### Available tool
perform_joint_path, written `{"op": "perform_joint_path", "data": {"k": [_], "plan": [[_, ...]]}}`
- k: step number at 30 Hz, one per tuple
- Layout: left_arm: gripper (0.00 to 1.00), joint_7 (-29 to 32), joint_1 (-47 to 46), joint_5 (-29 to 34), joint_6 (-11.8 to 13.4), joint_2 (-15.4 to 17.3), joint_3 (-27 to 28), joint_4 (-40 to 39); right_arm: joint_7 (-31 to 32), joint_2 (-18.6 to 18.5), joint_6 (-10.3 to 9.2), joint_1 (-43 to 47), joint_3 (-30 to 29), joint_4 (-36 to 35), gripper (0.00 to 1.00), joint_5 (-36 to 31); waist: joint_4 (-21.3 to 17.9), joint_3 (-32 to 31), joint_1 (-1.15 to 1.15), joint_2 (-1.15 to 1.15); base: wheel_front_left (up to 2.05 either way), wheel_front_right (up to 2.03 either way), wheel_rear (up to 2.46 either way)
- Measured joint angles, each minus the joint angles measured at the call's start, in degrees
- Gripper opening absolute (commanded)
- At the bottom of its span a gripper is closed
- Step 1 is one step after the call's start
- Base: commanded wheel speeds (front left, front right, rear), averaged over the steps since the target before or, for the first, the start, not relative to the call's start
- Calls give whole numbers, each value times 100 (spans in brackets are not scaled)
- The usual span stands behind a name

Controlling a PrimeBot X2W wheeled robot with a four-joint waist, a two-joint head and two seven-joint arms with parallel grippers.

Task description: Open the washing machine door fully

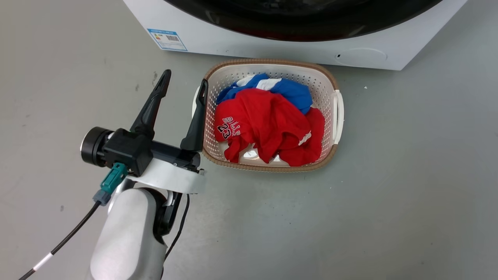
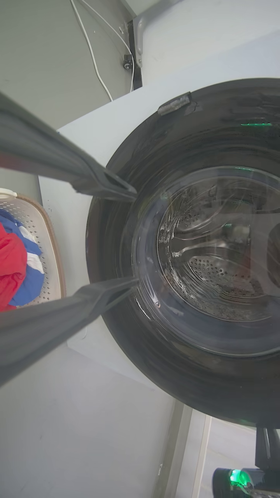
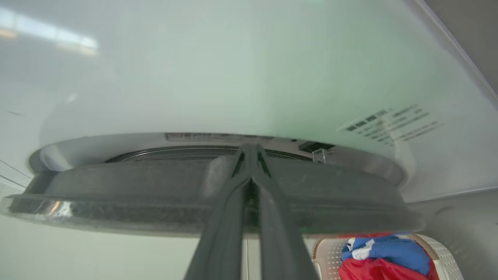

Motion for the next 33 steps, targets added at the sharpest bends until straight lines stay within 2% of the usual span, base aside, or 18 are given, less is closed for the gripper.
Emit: {"op": "perform_joint_path", "data": {"k": [5, 13, 21, 33], "plan": [[100, 0, -22, 0, -1, -43, -52, 5, 109, -4, 0, -276, 98, 267, 0, -180, 79, 85, 0, 0, 0, 0, 0], [100, 0, -14, 2, 0, -62, -88, 98, 895, -24, -8, -83, 229, 320, 0, -182, 56, -102, 0, 0, 0, 0, 0], [100, 0, 341, 11, 0, -22, -85, 258, 1559, 57, -7, 887, 224, 22, 0, 53, -50, -632, 0, 0, 0, 0, 0], [100, 0, 1012, 56, 0, -5, 16, 459, 2324, 399, -7, 2633, 212, -1196, 0, 516, -224, -1590, -1, 0, 0, 0, 0]]}}
